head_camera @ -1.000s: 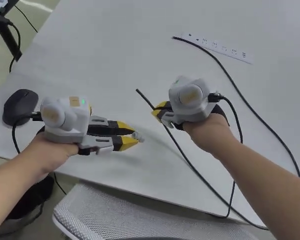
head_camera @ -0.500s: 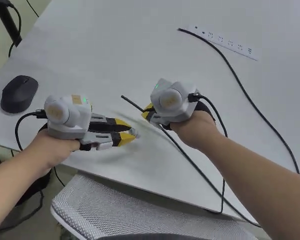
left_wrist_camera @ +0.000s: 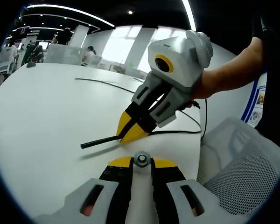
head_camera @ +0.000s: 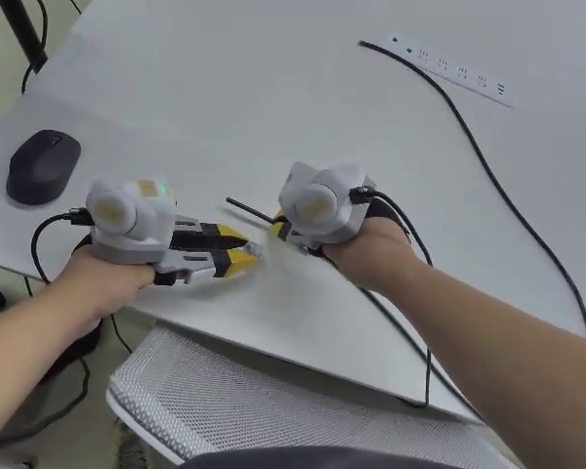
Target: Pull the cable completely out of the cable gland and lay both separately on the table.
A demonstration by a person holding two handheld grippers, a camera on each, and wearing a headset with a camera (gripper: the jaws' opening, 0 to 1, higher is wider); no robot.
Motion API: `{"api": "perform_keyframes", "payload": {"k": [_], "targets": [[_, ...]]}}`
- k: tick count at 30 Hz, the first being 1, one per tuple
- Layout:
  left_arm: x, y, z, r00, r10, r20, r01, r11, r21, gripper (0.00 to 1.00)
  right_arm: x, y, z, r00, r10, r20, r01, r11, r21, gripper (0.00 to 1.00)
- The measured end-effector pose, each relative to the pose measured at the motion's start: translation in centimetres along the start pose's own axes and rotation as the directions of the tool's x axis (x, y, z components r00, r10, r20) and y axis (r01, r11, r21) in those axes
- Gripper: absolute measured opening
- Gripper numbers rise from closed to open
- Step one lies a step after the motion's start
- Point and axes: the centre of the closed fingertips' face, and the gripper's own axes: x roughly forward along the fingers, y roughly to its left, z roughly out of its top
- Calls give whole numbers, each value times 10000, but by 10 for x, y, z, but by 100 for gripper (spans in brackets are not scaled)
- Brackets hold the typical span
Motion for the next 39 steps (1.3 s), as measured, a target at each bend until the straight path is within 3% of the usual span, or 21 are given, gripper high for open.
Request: {"api": "perform_keyframes", "payload": {"k": [7,17,25,39], "targets": [[1,0,-4,9998,14,-220,-11,10000,95,15,1,0,0,9999,50,90,-52,9997,228,0],[0,1,-16,9960,218,-871,-171,9984,540,16,1,0,0,9998,127,129,-133,9988,465,0],[0,1,-15,9939,334,-1052,-263,9974,676,16,2,0,0,9998,148,139,-155,9984,546,0],[-2,3,-15,9927,477,-1106,-437,9983,381,16,0,-5,-3,10000,-23,45,21,9988,486,6]]}}
